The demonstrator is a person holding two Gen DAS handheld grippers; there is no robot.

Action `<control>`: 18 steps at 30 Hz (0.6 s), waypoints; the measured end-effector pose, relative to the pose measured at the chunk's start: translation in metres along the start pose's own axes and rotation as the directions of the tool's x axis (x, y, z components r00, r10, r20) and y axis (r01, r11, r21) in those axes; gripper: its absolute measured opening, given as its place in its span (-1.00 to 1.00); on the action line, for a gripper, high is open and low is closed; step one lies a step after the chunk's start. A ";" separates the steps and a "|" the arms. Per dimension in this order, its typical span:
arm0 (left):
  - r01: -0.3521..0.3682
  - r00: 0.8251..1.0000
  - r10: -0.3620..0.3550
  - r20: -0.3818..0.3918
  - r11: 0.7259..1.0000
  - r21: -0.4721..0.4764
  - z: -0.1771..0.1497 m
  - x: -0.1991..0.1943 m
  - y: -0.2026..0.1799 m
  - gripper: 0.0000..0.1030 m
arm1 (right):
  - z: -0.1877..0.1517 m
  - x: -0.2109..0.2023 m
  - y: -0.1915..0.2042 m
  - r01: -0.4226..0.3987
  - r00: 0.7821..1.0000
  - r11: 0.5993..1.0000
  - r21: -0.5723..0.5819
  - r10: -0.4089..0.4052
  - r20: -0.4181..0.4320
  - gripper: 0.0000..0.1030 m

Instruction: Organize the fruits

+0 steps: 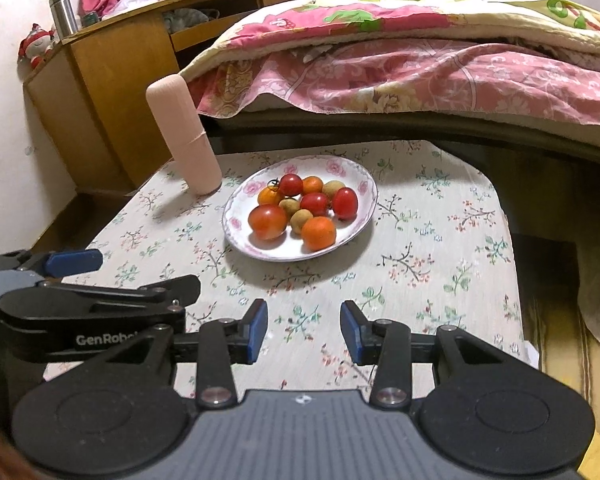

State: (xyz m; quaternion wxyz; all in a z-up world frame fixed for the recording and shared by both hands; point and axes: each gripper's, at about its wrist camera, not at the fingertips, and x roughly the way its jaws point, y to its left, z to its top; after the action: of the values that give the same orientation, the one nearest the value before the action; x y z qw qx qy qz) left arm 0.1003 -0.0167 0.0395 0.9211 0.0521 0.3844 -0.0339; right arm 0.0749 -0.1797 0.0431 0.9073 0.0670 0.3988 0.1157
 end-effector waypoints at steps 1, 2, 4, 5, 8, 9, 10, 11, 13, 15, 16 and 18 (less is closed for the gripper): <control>0.001 1.000 -0.001 0.000 1.000 -0.002 -0.001 -0.002 0.000 1.00 | -0.002 -0.002 0.001 -0.002 1.000 1.000 0.004 0.002 0.001 -0.10; 0.003 1.000 -0.003 0.000 1.000 -0.004 -0.003 -0.005 0.001 1.00 | -0.003 -0.005 0.001 -0.005 1.000 1.000 0.009 0.005 0.001 -0.10; 0.006 1.000 -0.006 -0.001 1.000 -0.011 -0.006 -0.010 0.001 1.00 | -0.007 -0.010 0.002 -0.008 1.000 1.000 0.017 0.008 0.002 -0.10; 0.007 1.000 -0.007 -0.004 1.000 -0.015 -0.008 -0.011 0.001 1.00 | -0.009 -0.012 0.003 -0.010 1.000 1.000 0.021 0.010 0.003 -0.10; 0.014 1.000 -0.014 -0.027 1.000 -0.024 -0.016 -0.014 0.002 1.00 | -0.016 -0.017 0.006 -0.010 1.000 1.000 0.027 0.010 -0.005 -0.10; 0.013 0.999 -0.014 -0.034 1.000 -0.024 -0.019 -0.015 0.002 1.00 | -0.018 -0.018 0.006 -0.009 1.000 1.000 0.029 0.009 -0.011 -0.10; 0.011 0.999 -0.012 -0.041 1.000 -0.022 -0.022 -0.015 0.001 1.00 | -0.021 -0.019 0.007 -0.008 1.000 1.000 0.029 0.009 -0.018 -0.10; 0.008 0.999 -0.009 -0.049 1.000 -0.023 -0.025 -0.015 0.001 1.00 | -0.024 -0.020 0.008 -0.006 1.000 1.000 0.027 0.007 -0.025 -0.10; 0.005 0.998 -0.006 -0.062 1.000 -0.020 -0.029 -0.016 0.000 1.00 | -0.029 -0.021 0.010 -0.002 0.999 1.000 0.025 0.003 -0.037 -0.10; 0.001 0.998 -0.002 -0.070 1.000 -0.017 -0.034 -0.018 -0.001 1.00 | -0.034 -0.022 0.011 0.000 0.999 1.000 0.026 0.001 -0.049 -0.10; -0.001 0.997 0.000 -0.075 1.000 -0.017 -0.036 -0.019 -0.001 1.00 | -0.036 -0.023 0.012 0.002 0.999 1.000 0.027 0.000 -0.055 -0.10; -0.003 0.997 0.001 -0.081 1.000 -0.018 -0.040 -0.021 0.000 1.00 | -0.040 -0.025 0.013 0.007 0.998 1.000 0.025 -0.005 -0.064 -0.10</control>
State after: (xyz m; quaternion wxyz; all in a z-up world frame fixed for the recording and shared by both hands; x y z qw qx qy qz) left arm 0.0573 -0.0116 0.0268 0.9051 0.0454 0.4219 -0.0274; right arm 0.0275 -0.1726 0.0367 0.8933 0.0735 0.4294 0.1102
